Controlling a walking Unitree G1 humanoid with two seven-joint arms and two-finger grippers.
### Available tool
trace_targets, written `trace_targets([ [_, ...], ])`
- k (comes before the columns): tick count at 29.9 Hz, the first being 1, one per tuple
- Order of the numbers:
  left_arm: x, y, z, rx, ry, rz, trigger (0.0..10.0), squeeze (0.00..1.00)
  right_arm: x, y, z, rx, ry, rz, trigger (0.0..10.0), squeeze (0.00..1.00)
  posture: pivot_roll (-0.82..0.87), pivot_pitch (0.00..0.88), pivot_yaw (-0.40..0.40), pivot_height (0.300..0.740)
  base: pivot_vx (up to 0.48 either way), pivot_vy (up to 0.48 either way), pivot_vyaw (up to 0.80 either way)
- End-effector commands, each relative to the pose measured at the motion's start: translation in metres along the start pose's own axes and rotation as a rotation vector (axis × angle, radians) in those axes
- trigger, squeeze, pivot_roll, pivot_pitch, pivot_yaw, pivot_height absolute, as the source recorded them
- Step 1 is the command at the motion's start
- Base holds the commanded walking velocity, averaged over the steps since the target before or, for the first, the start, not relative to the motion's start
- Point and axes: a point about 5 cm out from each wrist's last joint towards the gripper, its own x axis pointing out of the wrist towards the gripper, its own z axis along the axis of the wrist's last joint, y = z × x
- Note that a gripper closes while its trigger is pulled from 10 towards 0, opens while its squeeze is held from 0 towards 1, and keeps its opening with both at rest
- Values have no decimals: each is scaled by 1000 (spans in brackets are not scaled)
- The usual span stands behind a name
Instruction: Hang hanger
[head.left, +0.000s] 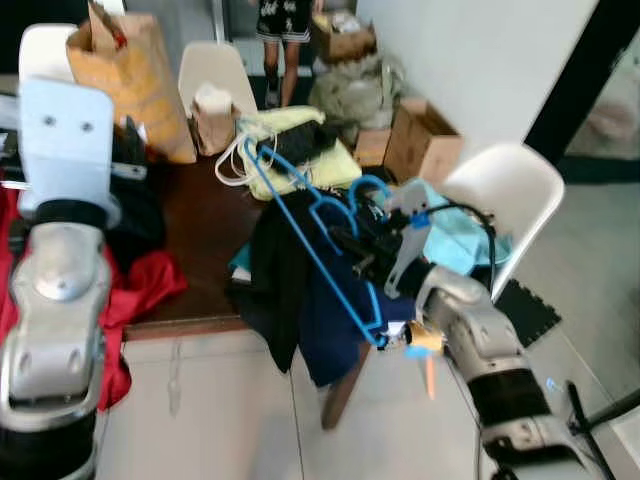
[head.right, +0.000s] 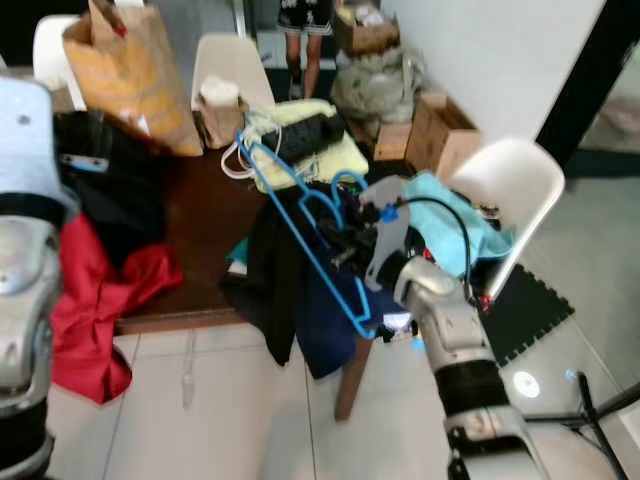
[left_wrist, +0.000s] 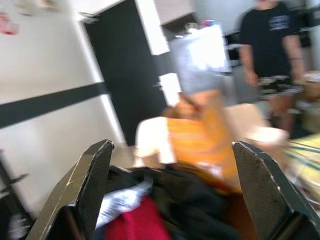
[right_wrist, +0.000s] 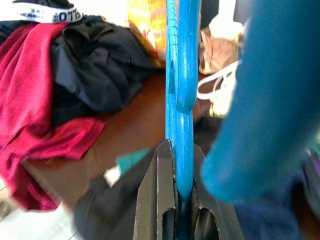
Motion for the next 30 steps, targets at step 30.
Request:
trace_targets([
  [30, -11, 22, -63, -17, 320, 74, 10000, 0, 5, -6, 3, -28, 2, -44, 10000, 0, 71, 50, -79, 740, 192, 0, 254],
])
